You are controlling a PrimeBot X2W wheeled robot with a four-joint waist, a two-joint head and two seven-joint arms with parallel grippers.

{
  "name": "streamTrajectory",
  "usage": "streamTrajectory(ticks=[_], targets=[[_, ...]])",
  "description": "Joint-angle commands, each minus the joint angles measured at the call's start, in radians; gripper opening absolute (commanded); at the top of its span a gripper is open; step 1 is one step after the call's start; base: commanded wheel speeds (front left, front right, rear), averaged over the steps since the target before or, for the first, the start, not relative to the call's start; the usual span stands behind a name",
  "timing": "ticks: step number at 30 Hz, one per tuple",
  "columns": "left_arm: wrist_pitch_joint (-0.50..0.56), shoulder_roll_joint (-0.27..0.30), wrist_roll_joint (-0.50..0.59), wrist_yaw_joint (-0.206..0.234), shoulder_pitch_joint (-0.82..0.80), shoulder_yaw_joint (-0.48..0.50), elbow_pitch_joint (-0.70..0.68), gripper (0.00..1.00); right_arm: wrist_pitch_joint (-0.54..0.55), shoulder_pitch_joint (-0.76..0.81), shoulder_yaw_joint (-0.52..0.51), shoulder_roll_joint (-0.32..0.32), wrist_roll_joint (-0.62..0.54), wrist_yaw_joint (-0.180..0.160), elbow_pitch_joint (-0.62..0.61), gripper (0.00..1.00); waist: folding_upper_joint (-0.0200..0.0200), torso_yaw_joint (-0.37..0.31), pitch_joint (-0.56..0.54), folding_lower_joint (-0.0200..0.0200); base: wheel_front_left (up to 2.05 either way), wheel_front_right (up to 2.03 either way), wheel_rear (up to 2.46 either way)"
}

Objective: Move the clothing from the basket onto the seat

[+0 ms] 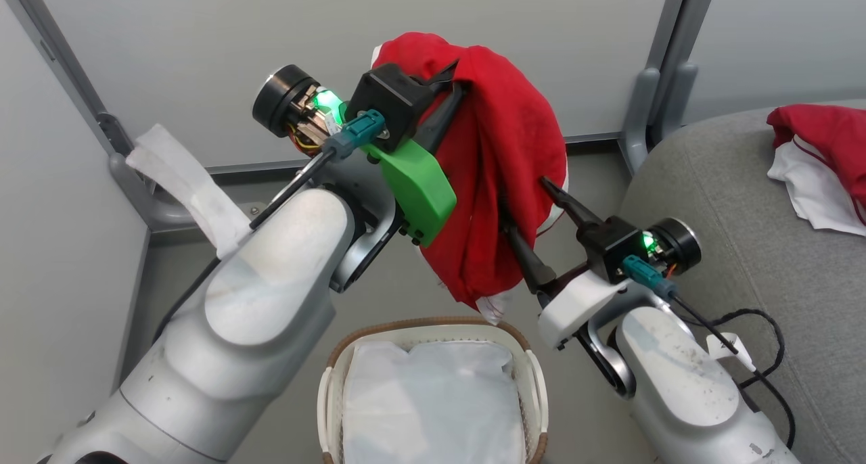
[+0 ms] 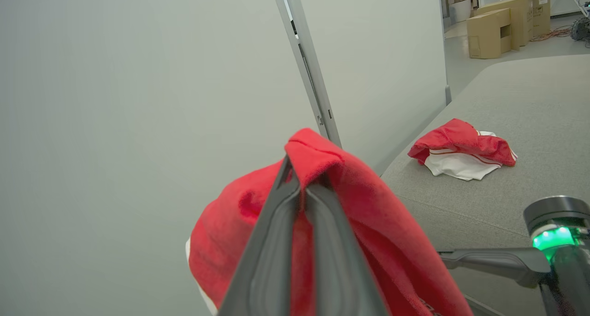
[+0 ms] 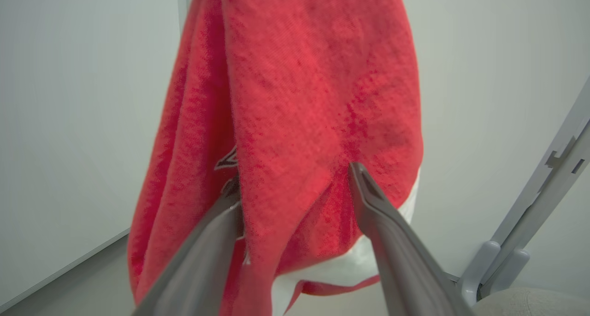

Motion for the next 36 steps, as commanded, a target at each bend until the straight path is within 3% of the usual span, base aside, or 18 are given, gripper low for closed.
streamTrajectory(ticks=[1, 3, 5, 6, 7, 15, 16, 17, 18, 27, 36], targets=[[0.002, 0.002, -0.004, 0.001, 0.017, -0.004, -0.013, 0.00, -0.002, -0.020, -0.014, -0.005, -0.015, -0.001, 0.002, 1.00, -0.0001, 0.004, -0.001, 0.0000, 0.00, 0.00, 0.00], [0.004, 0.007, -0.007, 0.000, 0.028, -0.009, -0.033, 0.00, -0.002, -0.030, -0.026, -0.004, -0.019, -0.001, 0.012, 1.00, -0.0001, 0.008, -0.001, 0.0000, 0.00, 0.00, 0.00], [0.003, 0.012, -0.007, 0.001, 0.037, -0.014, -0.053, 0.00, -0.002, -0.048, -0.018, -0.004, -0.022, -0.001, 0.035, 0.38, -0.0001, 0.011, -0.002, 0.0000, 0.00, 0.00, 0.00], [0.001, 0.015, -0.007, 0.002, 0.043, -0.017, -0.062, 0.00, -0.002, -0.062, -0.012, -0.004, -0.021, -0.001, 0.050, 0.24, -0.0001, 0.012, -0.002, 0.0000, 0.00, 0.00, 0.00], [0.000, 0.019, -0.007, 0.004, 0.050, -0.020, -0.068, 0.00, -0.002, -0.074, -0.007, -0.004, -0.020, -0.001, 0.060, 0.00, -0.0001, 0.013, -0.002, 0.0000, 0.00, 0.00, 0.00], [-0.028, 0.058, -0.026, 0.028, 0.117, -0.004, -0.097, 0.00, -0.002, -0.115, -0.004, -0.005, 0.008, -0.001, 0.086, 0.00, -0.0001, 0.008, 0.008, 0.0000, 0.00, 0.00, 0.00], [-0.037, 0.064, -0.029, 0.034, 0.128, 0.000, -0.098, 0.40, -0.002, -0.116, -0.004, -0.004, 0.011, -0.001, 0.083, 0.00, -0.0001, 0.007, 0.009, 0.0000, 0.00, 0.00, 0.00], [-0.048, 0.070, -0.034, 0.039, 0.144, 0.004, -0.098, 0.87, -0.002, -0.117, -0.006, -0.004, 0.013, -0.001, 0.081, 0.00, -0.0001, 0.004, 0.011, 0.0000, 0.00, 0.00, 0.00], [-0.054, 0.075, -0.037, 0.045, 0.160, 0.007, -0.095, 1.00, -0.002, -0.118, -0.010, -0.005, 0.015, -0.001, 0.078, 0.00, -0.0001, 0.002, 0.012, 0.0000, 0.00, 0.00, 0.00], [-0.160, 0.104, -0.066, 0.082, 0.325, 0.021, -0.068, 1.00, -0.002, -0.113, -0.071, -0.005, -0.026, -0.001, 0.043, 0.00, -0.0001, -0.013, 0.027, 0.0000, 0.00, 0.00, 0.00], [-0.256, 0.089, -0.093, 0.068, 0.436, -0.005, -0.002, 1.00, -0.002, -0.073, -0.135, -0.004, -0.075, -0.001, 0.025, 0.00, -0.0001, -0.022, 0.048, 0.0000, 0.00, 0.00, 0.00]])
